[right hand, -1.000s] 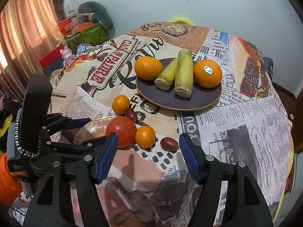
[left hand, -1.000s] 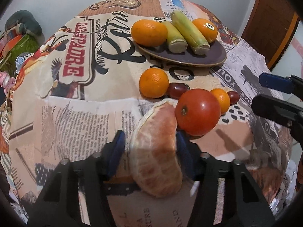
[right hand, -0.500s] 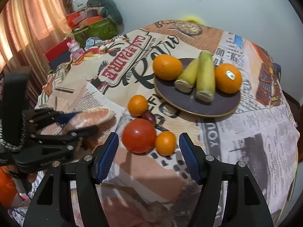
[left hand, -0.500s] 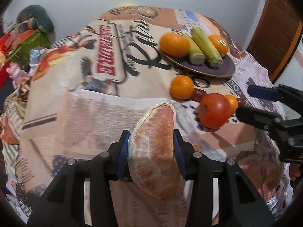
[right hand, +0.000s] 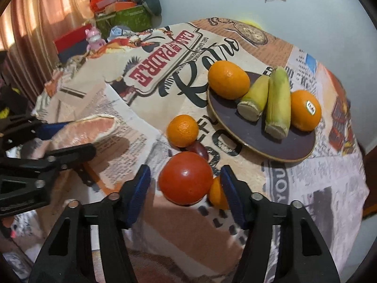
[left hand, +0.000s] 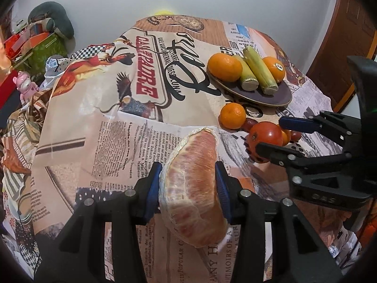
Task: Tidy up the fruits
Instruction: 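Carry the pomelo toward the plate with the left tool while the right tool carries the tomato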
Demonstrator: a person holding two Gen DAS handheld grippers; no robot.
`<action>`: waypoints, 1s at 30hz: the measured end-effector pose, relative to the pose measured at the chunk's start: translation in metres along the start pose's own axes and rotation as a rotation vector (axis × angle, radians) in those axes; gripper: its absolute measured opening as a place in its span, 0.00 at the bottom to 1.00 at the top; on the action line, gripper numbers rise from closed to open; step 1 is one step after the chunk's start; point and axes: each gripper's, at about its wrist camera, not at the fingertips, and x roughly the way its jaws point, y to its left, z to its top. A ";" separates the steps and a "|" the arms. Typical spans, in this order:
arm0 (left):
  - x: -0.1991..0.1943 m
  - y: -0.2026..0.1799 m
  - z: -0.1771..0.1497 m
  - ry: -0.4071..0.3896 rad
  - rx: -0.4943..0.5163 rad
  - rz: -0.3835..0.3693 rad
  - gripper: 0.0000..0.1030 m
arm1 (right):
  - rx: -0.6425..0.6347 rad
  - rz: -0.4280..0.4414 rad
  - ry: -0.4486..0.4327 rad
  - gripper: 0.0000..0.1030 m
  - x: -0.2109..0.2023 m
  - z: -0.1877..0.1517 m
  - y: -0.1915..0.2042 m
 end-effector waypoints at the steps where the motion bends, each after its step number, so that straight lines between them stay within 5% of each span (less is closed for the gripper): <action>1: 0.000 0.000 0.001 -0.001 0.001 -0.002 0.43 | -0.008 -0.012 0.001 0.48 0.000 0.000 -0.001; 2: -0.001 -0.001 0.001 -0.003 0.002 -0.003 0.43 | -0.010 0.002 0.000 0.40 0.000 0.001 -0.002; 16: -0.018 -0.020 0.017 -0.059 0.020 -0.023 0.43 | 0.094 0.084 -0.076 0.38 -0.032 -0.002 -0.021; 30: -0.025 -0.052 0.056 -0.138 0.049 -0.064 0.43 | 0.243 0.002 -0.202 0.38 -0.075 -0.001 -0.092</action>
